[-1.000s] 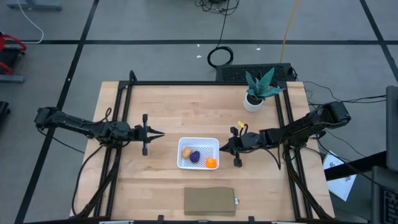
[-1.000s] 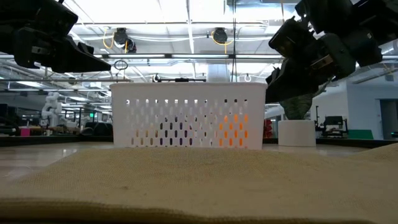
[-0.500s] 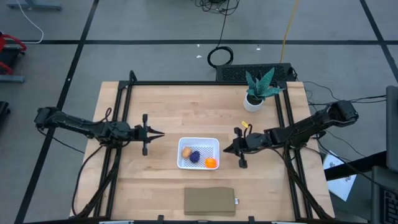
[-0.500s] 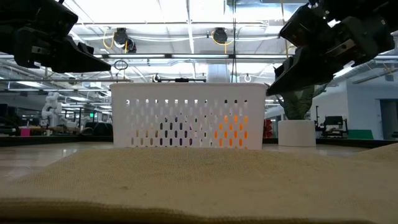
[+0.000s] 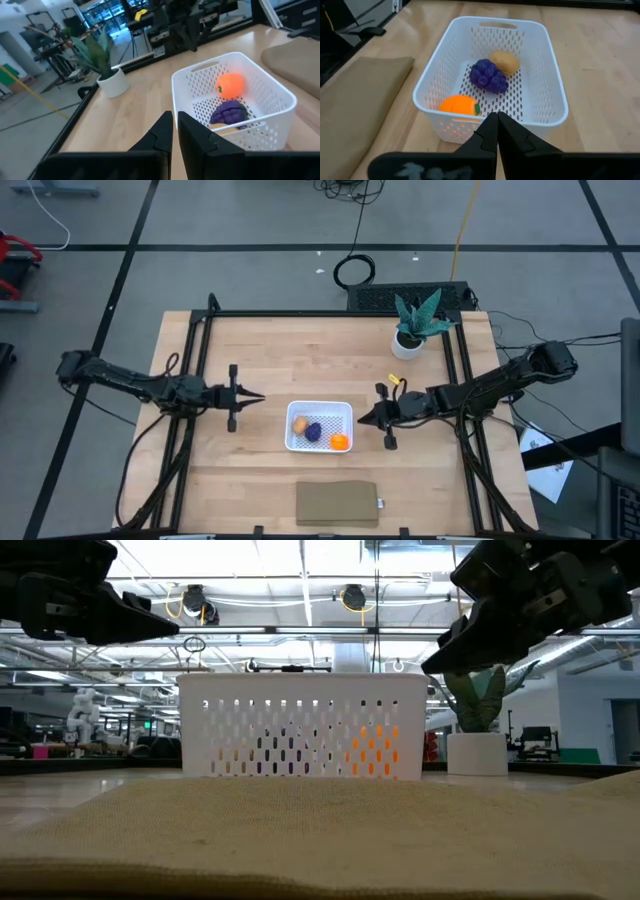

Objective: Pick and placing Produce into tupperware
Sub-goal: Return to Home Position

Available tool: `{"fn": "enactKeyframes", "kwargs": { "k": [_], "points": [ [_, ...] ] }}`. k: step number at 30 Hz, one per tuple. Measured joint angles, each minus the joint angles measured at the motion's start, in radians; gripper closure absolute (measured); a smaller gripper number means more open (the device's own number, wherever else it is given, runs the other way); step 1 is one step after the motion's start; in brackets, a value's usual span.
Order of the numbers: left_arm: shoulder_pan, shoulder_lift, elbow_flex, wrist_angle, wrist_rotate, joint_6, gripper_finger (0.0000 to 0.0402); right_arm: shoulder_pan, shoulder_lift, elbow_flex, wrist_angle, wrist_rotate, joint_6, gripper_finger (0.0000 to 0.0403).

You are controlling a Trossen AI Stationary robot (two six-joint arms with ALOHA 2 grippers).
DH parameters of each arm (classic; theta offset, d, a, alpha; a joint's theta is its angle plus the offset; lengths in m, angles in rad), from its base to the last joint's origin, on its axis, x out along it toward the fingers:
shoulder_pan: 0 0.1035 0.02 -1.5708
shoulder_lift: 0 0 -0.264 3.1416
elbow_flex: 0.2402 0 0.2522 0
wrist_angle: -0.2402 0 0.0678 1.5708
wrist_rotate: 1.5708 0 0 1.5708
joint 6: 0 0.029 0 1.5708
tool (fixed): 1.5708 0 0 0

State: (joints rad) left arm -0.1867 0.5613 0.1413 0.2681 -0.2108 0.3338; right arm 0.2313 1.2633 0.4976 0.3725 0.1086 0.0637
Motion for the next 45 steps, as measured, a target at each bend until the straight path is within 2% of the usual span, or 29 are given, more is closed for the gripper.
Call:
{"fn": "enactKeyframes", "kwargs": {
  "k": [5, 9, 14, 17, 23, 28, 31, 38, 45],
  "points": [
    [-0.034, 0.000, 0.000, 0.015, -0.074, 0.025, 0.0371, 0.000, 0.000, 0.000, -0.013, 0.044, -0.002, 0.0403],
    [-0.064, -0.005, 0.000, 0.020, -0.084, 0.050, 0.0372, -0.001, 0.000, 0.000, -0.019, 0.056, -0.015, 0.0403],
    [-0.106, -0.073, 0.000, 0.007, -0.120, 0.081, 0.0397, -0.001, -0.022, 0.000, -0.018, 0.056, -0.046, 0.0403],
    [-0.127, -0.136, 0.000, -0.021, -0.132, 0.082, 0.0396, -0.004, -0.071, 0.000, -0.026, 0.056, -0.071, 0.0403],
    [-0.144, -0.242, 0.000, -0.116, -0.132, 0.049, 0.0395, -0.038, -0.224, 0.000, -0.116, 0.053, -0.116, 0.0403],
    [-0.144, -0.262, 0.000, -0.139, -0.131, 0.019, 0.0400, -0.073, -0.361, -0.002, -0.198, 0.053, -0.127, 0.0403],
    [-0.144, -0.261, 0.000, -0.139, -0.131, 0.019, 0.0395, -0.075, -0.427, -0.026, -0.185, 0.048, -0.152, 0.0403],
    [-0.144, -0.261, 0.000, -0.139, -0.131, 0.019, 0.0374, -0.078, -0.631, -0.196, 0.009, 0.046, -0.163, 0.0403],
    [-0.144, -0.261, 0.000, -0.139, -0.130, 0.018, 0.0385, -0.082, -0.841, -0.308, -0.026, 0.045, -0.178, 0.0403]
  ]
}}
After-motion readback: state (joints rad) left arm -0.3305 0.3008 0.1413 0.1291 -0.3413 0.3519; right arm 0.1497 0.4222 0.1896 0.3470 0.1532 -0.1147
